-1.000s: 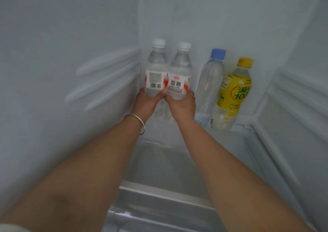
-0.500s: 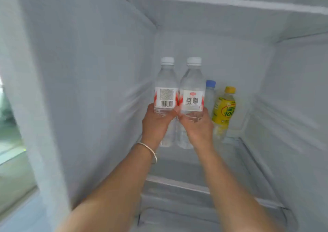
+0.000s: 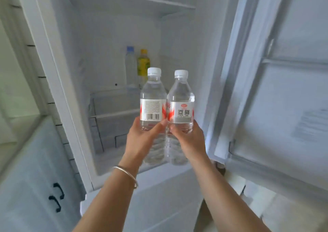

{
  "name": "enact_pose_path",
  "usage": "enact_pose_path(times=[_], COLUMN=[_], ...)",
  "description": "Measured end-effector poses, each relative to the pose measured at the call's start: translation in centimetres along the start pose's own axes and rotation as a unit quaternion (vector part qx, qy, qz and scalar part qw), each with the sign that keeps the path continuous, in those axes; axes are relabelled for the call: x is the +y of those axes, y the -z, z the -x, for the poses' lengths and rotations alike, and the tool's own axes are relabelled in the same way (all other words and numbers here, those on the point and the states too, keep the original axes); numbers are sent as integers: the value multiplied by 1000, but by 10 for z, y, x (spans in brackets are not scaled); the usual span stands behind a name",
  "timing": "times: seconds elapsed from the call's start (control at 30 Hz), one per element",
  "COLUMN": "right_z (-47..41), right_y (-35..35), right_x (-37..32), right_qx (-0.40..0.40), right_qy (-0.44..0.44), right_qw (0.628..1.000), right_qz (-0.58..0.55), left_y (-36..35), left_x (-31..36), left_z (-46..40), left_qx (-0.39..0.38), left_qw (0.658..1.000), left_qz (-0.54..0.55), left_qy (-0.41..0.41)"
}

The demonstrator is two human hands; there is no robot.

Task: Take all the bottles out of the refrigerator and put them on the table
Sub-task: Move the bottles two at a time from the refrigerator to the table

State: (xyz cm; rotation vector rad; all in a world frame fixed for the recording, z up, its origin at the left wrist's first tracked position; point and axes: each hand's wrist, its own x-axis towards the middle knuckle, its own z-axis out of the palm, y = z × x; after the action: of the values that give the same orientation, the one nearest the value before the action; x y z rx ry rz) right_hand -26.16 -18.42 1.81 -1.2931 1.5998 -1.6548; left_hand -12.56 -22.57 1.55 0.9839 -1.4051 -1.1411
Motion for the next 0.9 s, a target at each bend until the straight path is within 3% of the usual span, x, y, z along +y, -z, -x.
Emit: enact_pose_path(times=[0.3,0.47,0.9], right_z=[145,216,364], right_y=[149,250,536], right_x=[19,25,49], right_qx=[164,246,351], right_qy=[-91,-97,-154], right_qw=[982,963,918], right_qz=[24,44,100], left_y=[-110,-192,-440], left_x=[10,17,43], left_z=[146,227,419], left_qx=[-192,-284,-383], left_qw=[981,959,921], left_qz=[22,11,46], left_qy=[11,-5,59])
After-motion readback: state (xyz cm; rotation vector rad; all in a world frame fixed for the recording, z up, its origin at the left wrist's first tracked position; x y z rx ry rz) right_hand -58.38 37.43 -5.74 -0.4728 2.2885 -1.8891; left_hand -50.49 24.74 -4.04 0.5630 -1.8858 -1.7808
